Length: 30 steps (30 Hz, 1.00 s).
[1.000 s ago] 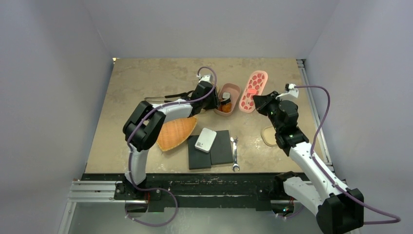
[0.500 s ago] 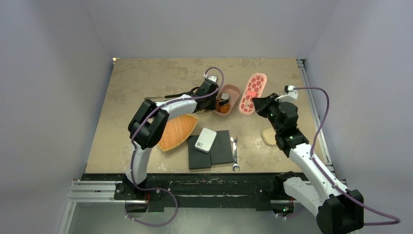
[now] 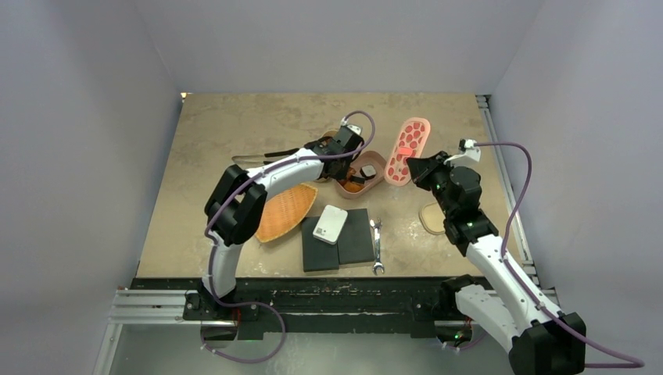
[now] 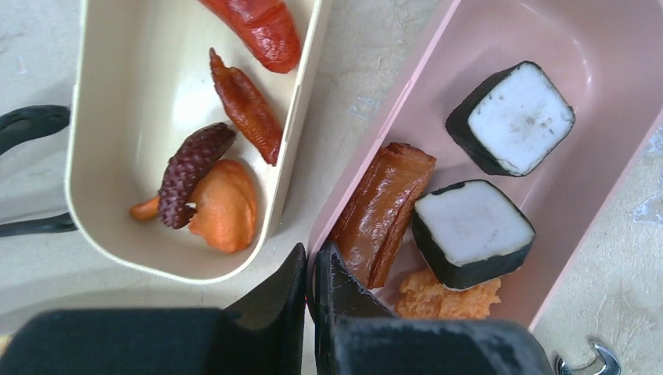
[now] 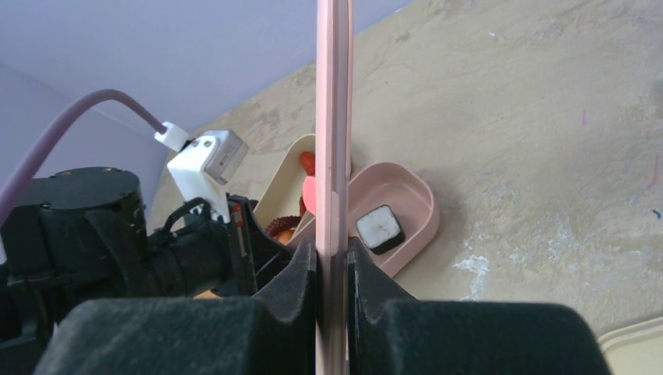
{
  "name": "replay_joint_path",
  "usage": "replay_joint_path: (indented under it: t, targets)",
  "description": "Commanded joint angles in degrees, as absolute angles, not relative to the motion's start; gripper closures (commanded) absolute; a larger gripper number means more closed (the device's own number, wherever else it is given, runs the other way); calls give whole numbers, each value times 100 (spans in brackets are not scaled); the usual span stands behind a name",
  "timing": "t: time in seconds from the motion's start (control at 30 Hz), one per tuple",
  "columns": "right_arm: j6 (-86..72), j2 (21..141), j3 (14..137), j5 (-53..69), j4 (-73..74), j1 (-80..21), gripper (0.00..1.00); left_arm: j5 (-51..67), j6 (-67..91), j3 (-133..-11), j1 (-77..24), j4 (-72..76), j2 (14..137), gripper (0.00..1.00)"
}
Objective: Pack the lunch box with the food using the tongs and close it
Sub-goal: Move the packing box to the center of the board.
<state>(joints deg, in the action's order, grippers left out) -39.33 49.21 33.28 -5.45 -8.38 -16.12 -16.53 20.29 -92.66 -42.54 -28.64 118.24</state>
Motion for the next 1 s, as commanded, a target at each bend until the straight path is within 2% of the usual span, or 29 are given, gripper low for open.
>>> replay_joint_path:
  t: [0.0, 0.07, 0.17, 0.23, 0.27, 0.37, 0.47, 0.57, 0.63, 0.67, 0.7, 0.77, 0.8, 0.83, 0.87, 0.9, 0.97]
  targets:
    - [-3823, 4830, 3353, -644, -1013, -1600, 100, -2053, 2003, -9102, -4288, -2661, 11158, 100]
    - [-3819, 4794, 3327, -654, -1011, -1595, 100, -1675, 1983, -8797, -4439, -2270, 11076, 100]
    - [-3823, 4737, 3337, -684, -951, -1598, 100, -2229, 1921, -8781, -4589, -2412, 11085, 100]
    - [-3816, 4660, 3333, -706, -911, -1599, 100, -1559, 2274, -8327, -4247, -1850, 10814, 100]
    - [-3803, 4624, 3328, -716, -894, -1600, 100, -1511, 2231, -8184, -4382, -1698, 10758, 100]
    - [-3773, 4573, 3340, -774, -840, -1595, 100, -2446, 1857, -8504, -4729, -2217, 10939, 100]
    - [-3778, 4566, 3353, -735, -809, -1597, 100, -1410, 2392, -7792, -4147, -1355, 10535, 100]
    - [-3778, 4557, 3326, -738, -828, -1591, 100, -2543, 1934, -8012, -4826, -1703, 10644, 100]
    - [-3786, 4606, 3314, -711, -838, -1591, 100, -1982, 2411, -7736, -4324, -1591, 10536, 100]
    - [-3793, 4630, 3322, -667, -835, -1591, 100, -1422, 2506, -7394, -4145, -990, 10380, 100]
    - [-3799, 4646, 3321, -634, -847, -1591, 100, -1674, 2308, -7378, -4340, -833, 10338, 100]
    - [-3811, 4665, 3292, -622, -862, -1591, 100, -2715, 1983, -7964, -4796, -1651, 10685, 100]
    - [-3833, 4673, 3288, -620, -857, -1591, 100, -2618, 2195, -8002, -4600, -1839, 10761, 100]
    - [-3855, 4682, 3289, -602, -857, -1595, 100, -2004, 2469, -7719, -4282, -1569, 10581, 100]
    - [-3879, 4691, 3266, -536, -892, -1594, 100, -1413, 2615, -7263, -4078, -701, 10405, 100]
    - [-3909, 4693, 3238, -494, -933, -1591, 100, -1575, 2471, -7220, -4213, -652, 10403, 100]
    - [-3964, 4729, 3211, -458, -955, -1591, 100, -2599, 2264, -7778, -4539, -1494, 10684, 100]
